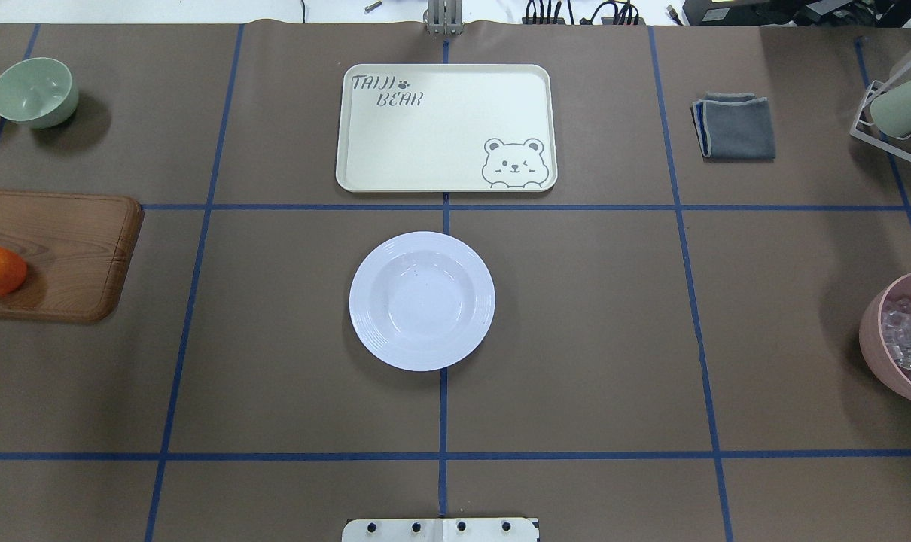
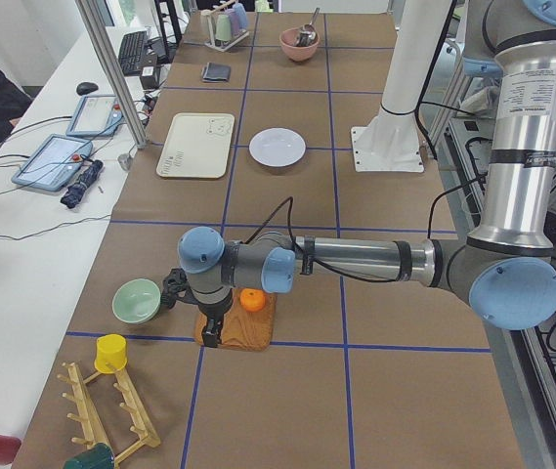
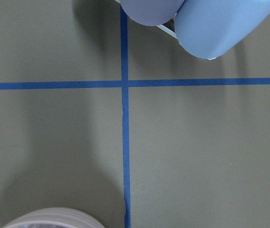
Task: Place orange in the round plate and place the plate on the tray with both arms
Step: 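Move the left gripper over the orange on the wooden tray, then lower the left gripper and grasp the orange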
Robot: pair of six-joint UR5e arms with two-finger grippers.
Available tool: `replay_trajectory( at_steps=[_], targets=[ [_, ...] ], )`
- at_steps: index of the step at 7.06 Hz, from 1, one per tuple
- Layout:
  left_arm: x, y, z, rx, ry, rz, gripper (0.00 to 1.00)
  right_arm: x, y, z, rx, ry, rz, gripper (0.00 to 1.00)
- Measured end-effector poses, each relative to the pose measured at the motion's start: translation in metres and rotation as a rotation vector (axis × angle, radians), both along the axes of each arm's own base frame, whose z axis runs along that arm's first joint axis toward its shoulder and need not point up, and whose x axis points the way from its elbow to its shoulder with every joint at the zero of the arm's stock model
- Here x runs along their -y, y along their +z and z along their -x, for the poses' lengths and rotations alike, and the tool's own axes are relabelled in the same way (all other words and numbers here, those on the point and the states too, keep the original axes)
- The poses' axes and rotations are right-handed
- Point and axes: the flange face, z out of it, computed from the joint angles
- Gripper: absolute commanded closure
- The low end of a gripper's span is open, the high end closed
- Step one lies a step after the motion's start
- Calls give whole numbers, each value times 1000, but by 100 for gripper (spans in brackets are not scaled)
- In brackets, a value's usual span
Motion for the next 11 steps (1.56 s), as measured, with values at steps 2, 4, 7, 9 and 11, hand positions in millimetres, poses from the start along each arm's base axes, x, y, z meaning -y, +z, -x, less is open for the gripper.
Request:
replay_trajectory(
  at_steps=[2, 4, 7, 9, 11],
  targets=[
    [3, -7, 0, -3, 0, -14, 1, 2, -4, 0, -1, 0, -8, 0],
    [7, -35, -9, -9, 14, -73, 1, 8, -7, 1, -3, -4, -16, 0],
    [26, -78, -64, -25, 33, -84, 1, 23, -19, 8, 4, -13, -54, 0],
    [22, -76, -123, -37, -10, 24, 1, 21, -14, 10, 30, -11, -64, 0],
    [11, -38, -143, -53, -35, 37, 1, 22, -23, 15, 97, -1, -70, 0]
  ],
)
